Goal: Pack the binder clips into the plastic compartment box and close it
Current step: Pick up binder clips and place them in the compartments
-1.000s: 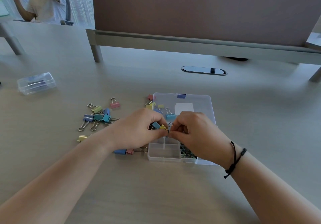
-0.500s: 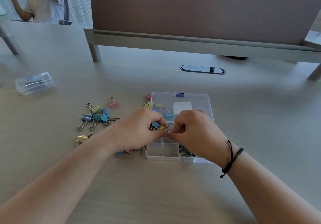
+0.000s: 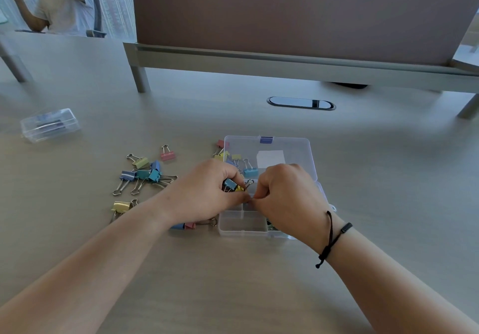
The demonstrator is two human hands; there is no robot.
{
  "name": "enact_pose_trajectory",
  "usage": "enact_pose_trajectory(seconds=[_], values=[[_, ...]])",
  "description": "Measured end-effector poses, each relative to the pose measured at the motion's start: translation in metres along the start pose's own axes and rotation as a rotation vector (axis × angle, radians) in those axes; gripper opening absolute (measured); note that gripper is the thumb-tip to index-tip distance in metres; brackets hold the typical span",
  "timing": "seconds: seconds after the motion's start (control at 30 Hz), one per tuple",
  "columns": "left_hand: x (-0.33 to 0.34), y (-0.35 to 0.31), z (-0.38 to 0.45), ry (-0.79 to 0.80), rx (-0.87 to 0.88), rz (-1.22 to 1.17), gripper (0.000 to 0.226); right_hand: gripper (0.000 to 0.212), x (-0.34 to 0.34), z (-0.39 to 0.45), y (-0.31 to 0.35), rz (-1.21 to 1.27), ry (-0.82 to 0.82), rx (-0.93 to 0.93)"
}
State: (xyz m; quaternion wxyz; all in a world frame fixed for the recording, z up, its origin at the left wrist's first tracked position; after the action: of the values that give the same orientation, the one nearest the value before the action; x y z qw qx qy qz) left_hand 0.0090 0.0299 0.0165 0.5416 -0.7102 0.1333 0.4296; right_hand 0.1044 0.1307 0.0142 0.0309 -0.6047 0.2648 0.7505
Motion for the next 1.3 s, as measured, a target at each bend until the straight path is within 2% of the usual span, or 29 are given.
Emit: enact_pose_trajectory(seconds=[0.27,0.43,0.53,0.73,1.0,1.1,1.2,1.3], values=[[-0.006,0.006,0.001,-0.078,-0.013,-0.075,0.017,0.015,-0.007,-0.003,-0.003,0.089,0.033,-0.001],[-0.001,0.007,0.003,-0.036,0.0,-0.015,0.012,0.008,-0.011,-0.002,-0.005,0.103,0.016,-0.023],[0.002,0.008,0.004,-0.035,0.002,0.019,0.011,0.013,-0.009,0.001,-0.007,0.093,0.044,-0.002],[0.003,0.007,0.004,-0.03,0.007,0.006,0.007,0.012,-0.005,0.02,-0.001,-0.097,0.209,-0.028],[0.003,0.003,0.003,-0.022,0.034,-0.006,0.011,0.015,-0.006,0.037,0.013,-0.258,0.317,-0.107],[0.002,0.002,0.002,-0.023,0.03,0.008,0.011,0.024,-0.007,0.035,0.009,-0.206,0.334,-0.099],[0.001,-0.001,-0.001,-0.046,0.033,-0.017,0.012,0.025,-0.016,0.029,0.002,0.0,0.345,-0.055],[-0.005,-0.002,-0.002,-0.13,0.051,-0.092,0.01,0.02,-0.031,0.025,-0.005,0.207,0.193,-0.044]])
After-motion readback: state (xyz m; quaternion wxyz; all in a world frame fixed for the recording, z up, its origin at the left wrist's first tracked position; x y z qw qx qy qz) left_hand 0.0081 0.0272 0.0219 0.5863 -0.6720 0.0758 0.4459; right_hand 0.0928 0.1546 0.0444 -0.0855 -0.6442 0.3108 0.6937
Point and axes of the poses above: each hand's wrist, its own z-axis towards the middle knuckle, its own x-axis out of the palm, y = z × x, the point moved 5 cm from there along z, towards the middle knuckle, and after that the axes turned 3 degrees about -x, right-handed, at the moved point
